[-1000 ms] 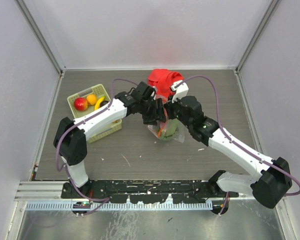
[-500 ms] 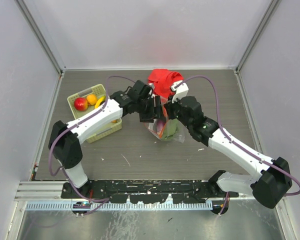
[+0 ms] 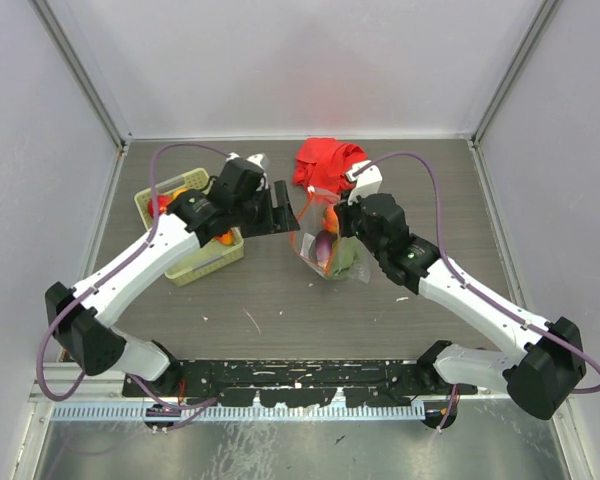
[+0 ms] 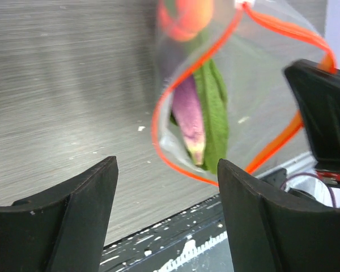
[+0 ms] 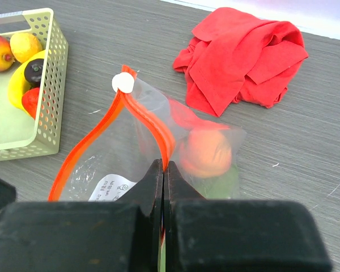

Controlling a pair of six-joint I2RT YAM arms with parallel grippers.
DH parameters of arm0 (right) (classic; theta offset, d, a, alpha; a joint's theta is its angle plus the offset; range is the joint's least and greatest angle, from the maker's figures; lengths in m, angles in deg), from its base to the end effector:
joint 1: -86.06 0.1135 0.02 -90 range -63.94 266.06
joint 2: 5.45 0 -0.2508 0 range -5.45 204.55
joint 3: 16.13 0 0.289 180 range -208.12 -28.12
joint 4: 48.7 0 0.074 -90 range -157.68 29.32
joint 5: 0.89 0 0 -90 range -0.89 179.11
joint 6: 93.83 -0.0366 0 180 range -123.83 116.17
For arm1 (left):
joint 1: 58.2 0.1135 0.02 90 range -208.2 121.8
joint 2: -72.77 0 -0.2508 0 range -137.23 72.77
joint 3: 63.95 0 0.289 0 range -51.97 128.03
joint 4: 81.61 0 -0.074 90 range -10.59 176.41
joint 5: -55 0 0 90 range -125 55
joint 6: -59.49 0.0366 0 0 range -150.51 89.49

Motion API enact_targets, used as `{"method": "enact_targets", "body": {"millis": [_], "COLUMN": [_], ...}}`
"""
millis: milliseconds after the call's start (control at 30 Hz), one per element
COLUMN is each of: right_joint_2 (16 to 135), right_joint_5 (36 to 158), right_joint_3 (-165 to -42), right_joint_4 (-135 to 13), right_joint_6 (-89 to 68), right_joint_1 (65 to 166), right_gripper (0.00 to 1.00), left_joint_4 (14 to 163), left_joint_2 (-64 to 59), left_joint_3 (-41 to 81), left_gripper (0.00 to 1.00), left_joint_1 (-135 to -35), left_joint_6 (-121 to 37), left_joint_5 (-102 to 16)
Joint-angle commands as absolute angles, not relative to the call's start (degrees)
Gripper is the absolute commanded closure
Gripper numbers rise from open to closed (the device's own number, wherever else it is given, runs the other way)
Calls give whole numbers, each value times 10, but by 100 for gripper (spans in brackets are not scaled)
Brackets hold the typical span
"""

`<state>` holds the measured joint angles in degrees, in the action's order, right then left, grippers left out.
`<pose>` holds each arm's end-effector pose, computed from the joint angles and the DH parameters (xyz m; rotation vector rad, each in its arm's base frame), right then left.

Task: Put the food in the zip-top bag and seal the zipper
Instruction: Place the fake vegetable in the zipper food storage bag.

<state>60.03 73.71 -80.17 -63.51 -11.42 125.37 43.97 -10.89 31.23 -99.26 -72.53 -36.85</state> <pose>0.2458 0.1887 0.3038 -0.3245 1.8276 0.3222 0.2680 -0.2350 0.3452 -0.0033 2.4463 -0.7366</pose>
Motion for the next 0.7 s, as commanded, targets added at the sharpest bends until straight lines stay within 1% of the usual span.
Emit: {"method": "enact_targets", "body": {"millis": [0,167,400,667], "right_joint_2": [578,577,577,583], "right_joint_5": [719,714,709,708], "right_joint_3": [-808,-807,-808,-811], "right_joint_4": [-594,-593,-592,-591], "right_joint_6": [-106,-107,-109,-108], "right_joint_1": [1256,1257,1256,1256], "right_gripper": [100,100,100,100], "left_joint_4": [425,415,414,452], "left_joint_2": [-56,-22,-7,-25], "left_joint_3": [278,236,181,145], "left_gripper": [28,25,25,24], "left_joint_1": [-942,-871,-754,-667], "left_joint_6": [-705,-691,-667,-646], "left_joint_5": [-330,-324,-317,-257]}}
